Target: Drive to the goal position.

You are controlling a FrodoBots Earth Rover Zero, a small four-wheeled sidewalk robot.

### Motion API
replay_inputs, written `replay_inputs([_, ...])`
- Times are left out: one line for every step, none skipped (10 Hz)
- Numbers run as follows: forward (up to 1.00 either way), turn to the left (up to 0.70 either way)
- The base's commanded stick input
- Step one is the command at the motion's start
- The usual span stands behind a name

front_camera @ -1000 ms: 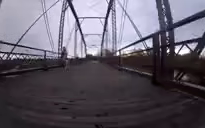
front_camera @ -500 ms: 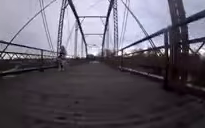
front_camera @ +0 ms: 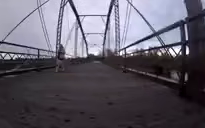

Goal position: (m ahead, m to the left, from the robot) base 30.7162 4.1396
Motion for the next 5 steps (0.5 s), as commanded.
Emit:
replay_inputs([1.00, 0.00])
replay_inputs([1.00, 0.00])
replay_inputs([1.00, 0.00])
replay_inputs([1.00, -0.06])
replay_inputs([1.00, -0.40])
